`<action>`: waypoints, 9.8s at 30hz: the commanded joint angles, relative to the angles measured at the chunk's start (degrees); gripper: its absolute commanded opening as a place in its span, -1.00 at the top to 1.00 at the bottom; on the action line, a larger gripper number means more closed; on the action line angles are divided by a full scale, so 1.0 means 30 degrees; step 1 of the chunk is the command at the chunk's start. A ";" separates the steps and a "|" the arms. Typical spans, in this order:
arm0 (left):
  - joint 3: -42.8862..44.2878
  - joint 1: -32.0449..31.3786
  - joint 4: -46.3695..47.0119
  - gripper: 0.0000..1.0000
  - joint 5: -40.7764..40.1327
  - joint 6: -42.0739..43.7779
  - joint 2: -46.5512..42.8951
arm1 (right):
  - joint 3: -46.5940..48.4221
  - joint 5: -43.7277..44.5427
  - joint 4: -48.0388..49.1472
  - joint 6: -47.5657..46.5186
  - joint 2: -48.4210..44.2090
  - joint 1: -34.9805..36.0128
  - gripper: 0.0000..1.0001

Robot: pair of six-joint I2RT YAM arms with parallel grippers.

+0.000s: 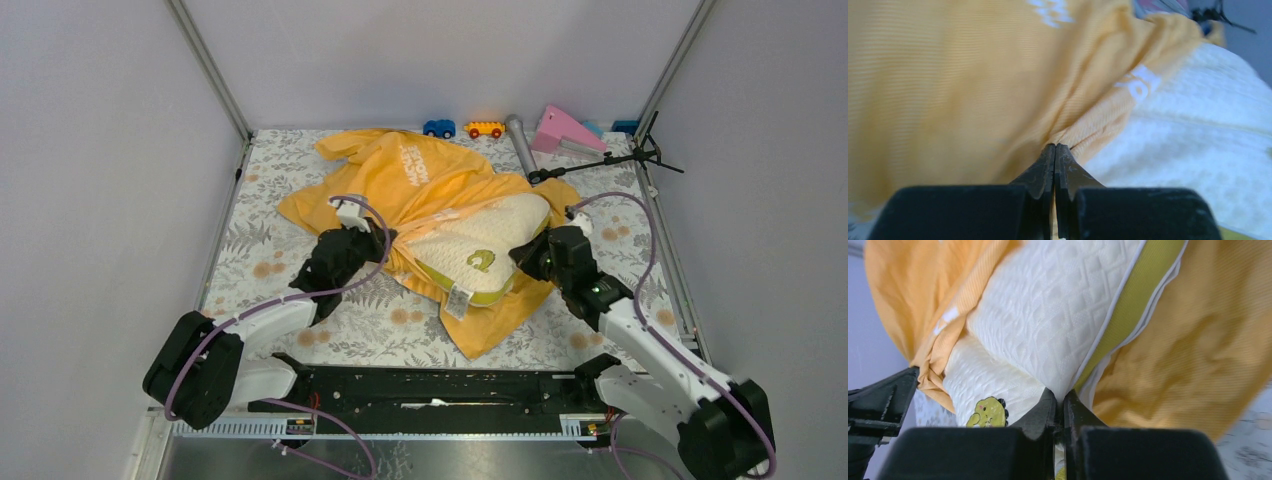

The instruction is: Remove the pillowcase from the pillow

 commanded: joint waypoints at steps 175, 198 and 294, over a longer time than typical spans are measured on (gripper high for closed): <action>-0.1538 -0.0123 -0.5420 0.91 -0.1525 0.0005 -0.6708 | 0.9209 -0.8694 -0.6963 -0.8501 -0.1511 -0.0193 -0.74; -0.3323 -0.0123 -0.4579 1.00 -0.3766 -0.2106 -0.8478 | 0.8310 -0.1920 -0.2904 -1.0717 0.6991 0.8283 -0.89; 0.0360 -0.0123 -2.6720 0.97 -2.1810 -2.4373 -0.9154 | 0.0404 1.1165 -0.0406 -0.3805 -0.1245 0.2268 1.00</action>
